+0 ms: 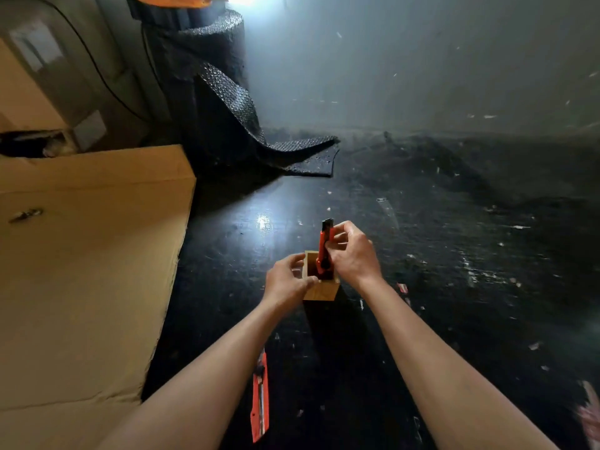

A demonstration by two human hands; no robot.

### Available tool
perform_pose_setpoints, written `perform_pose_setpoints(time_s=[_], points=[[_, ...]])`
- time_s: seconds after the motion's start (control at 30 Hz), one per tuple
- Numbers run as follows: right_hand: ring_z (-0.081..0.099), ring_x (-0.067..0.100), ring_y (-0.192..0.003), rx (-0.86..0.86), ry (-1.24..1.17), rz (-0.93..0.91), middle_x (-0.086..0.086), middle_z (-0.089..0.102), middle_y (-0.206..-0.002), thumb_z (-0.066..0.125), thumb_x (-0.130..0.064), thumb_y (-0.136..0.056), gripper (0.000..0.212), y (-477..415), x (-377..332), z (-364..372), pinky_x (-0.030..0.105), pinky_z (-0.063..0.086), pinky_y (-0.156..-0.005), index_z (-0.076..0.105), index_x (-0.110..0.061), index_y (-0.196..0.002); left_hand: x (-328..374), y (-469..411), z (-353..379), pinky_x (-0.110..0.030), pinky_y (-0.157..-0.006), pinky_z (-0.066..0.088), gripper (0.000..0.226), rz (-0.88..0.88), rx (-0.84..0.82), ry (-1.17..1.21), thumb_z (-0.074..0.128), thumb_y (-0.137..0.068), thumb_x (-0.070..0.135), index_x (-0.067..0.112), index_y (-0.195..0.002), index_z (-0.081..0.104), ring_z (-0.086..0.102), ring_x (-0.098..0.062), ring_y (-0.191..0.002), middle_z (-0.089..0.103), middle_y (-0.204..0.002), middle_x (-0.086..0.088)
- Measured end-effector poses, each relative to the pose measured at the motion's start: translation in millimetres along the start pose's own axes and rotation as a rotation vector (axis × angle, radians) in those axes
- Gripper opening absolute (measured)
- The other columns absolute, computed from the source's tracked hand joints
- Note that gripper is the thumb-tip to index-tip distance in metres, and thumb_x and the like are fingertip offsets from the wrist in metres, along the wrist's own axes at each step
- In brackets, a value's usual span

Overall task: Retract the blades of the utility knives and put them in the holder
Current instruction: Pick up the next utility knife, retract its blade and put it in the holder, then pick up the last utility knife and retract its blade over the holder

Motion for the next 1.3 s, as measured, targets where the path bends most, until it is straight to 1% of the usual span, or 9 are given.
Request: perform_pose_setpoints(time_s=[0.1, 0.17, 0.3, 0.5, 0.73, 0.87, 0.97, 1.1, 1.3], points=[[0.072, 0.02, -0.086, -0.013, 0.052, 0.026, 0.004, 0.074, -0.095, 0.071, -0.022, -0.092, 0.012, -5, 15, 18, 0.029, 0.057, -0.068, 0.065, -0.016, -0.101, -13, -4, 11, -0.027, -0.095, 0.051, 0.071, -0.059, -0.013, -0.003, 0.085, -0.081, 0.013, 0.017, -0.146, 0.055, 0.065, -0.014, -0.114, 0.068, -0.136, -0.003], [0.071, 0.021, -0.088, -0.016, 0.097, 0.046, 0.005, 0.074, -0.098, 0.071, -0.019, -0.091, 0.011, -7, 23, 28, 0.03, 0.057, -0.071, 0.067, -0.015, -0.1, -19, -7, 16, -0.021, -0.091, 0.048, 0.073, -0.076, -0.013, 0.013, 0.084, -0.082, 0.01, 0.018, -0.148, 0.053, 0.061, -0.008, -0.107, 0.069, -0.135, -0.003], [0.07, 0.022, -0.089, -0.028, 0.137, 0.079, 0.004, 0.074, -0.097, 0.069, -0.017, -0.089, 0.01, -9, 30, 41, 0.046, 0.061, -0.08, 0.067, -0.018, -0.099, -28, -12, 21, -0.032, -0.103, 0.054, 0.074, -0.081, 0.009, 0.055, 0.082, -0.08, 0.004, 0.022, -0.147, 0.055, 0.069, -0.013, -0.111, 0.072, -0.128, 0.001], [0.072, 0.022, -0.088, 0.029, 0.17, 0.082, 0.003, 0.076, -0.096, 0.065, -0.022, -0.094, 0.004, -13, 32, 46, 0.047, 0.062, -0.076, 0.066, -0.022, -0.098, -36, -20, 25, -0.034, -0.101, 0.057, 0.065, -0.05, 0.032, 0.078, 0.079, -0.081, 0.004, 0.025, -0.14, 0.063, 0.07, -0.008, -0.104, 0.075, -0.126, 0.002], [0.07, 0.021, -0.098, 0.072, 0.151, -0.01, 0.007, 0.074, -0.107, 0.064, -0.015, -0.095, 0.021, -9, 20, 34, 0.031, 0.057, -0.082, 0.068, -0.013, -0.116, -38, -17, 25, -0.043, -0.105, 0.055, 0.065, -0.076, 0.047, 0.102, 0.08, -0.082, 0.005, 0.022, -0.141, 0.061, 0.07, -0.014, -0.11, 0.073, -0.13, -0.002], [0.07, 0.02, -0.097, 0.093, 0.145, -0.069, 0.009, 0.074, -0.107, 0.066, -0.017, -0.094, 0.021, 7, 12, 25, 0.034, 0.059, -0.084, 0.068, -0.012, -0.114, -39, -2, 15, -0.038, -0.109, 0.051, 0.067, -0.083, 0.089, 0.054, 0.082, -0.084, 0.01, 0.015, -0.146, 0.057, 0.065, -0.02, -0.125, 0.066, -0.141, -0.005], [0.07, 0.018, -0.094, 0.05, 0.149, -0.07, 0.006, 0.075, -0.104, 0.068, -0.018, -0.093, 0.017, 26, 10, 26, 0.027, 0.056, -0.08, 0.07, -0.013, -0.109, -51, 24, 6, -0.032, -0.103, 0.051, 0.063, -0.074, 0.107, 0.006, 0.081, -0.086, 0.013, 0.014, -0.144, 0.058, 0.063, -0.019, -0.127, 0.064, -0.144, -0.003], [0.068, 0.014, -0.09, -0.059, 0.133, -0.06, 0.005, 0.073, -0.107, 0.066, -0.016, -0.094, 0.022, 60, 11, 39, 0.024, 0.056, -0.08, 0.068, -0.013, -0.115, -73, 66, -5, -0.019, -0.093, 0.05, 0.057, -0.059, 0.139, -0.091, 0.078, -0.087, 0.013, 0.015, -0.141, 0.061, 0.067, -0.016, -0.121, 0.068, -0.137, -0.003], [0.068, 0.017, -0.097, -0.242, 0.221, -0.006, 0.002, 0.071, -0.107, 0.068, -0.021, -0.093, 0.026, 119, 22, 74, 0.034, 0.058, -0.084, 0.065, -0.017, -0.118, -103, 118, -24, -0.032, -0.103, 0.054, 0.048, -0.075, 0.178, -0.225, 0.076, -0.089, 0.01, 0.012, -0.136, 0.065, 0.067, -0.022, -0.12, 0.07, -0.132, -0.008]])
Point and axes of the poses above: each hand's wrist, its own y-axis away from the middle knuckle, its own z-axis out of the palm, x = y × z, the point moved 2 cm from there along -y, towards the middle knuckle
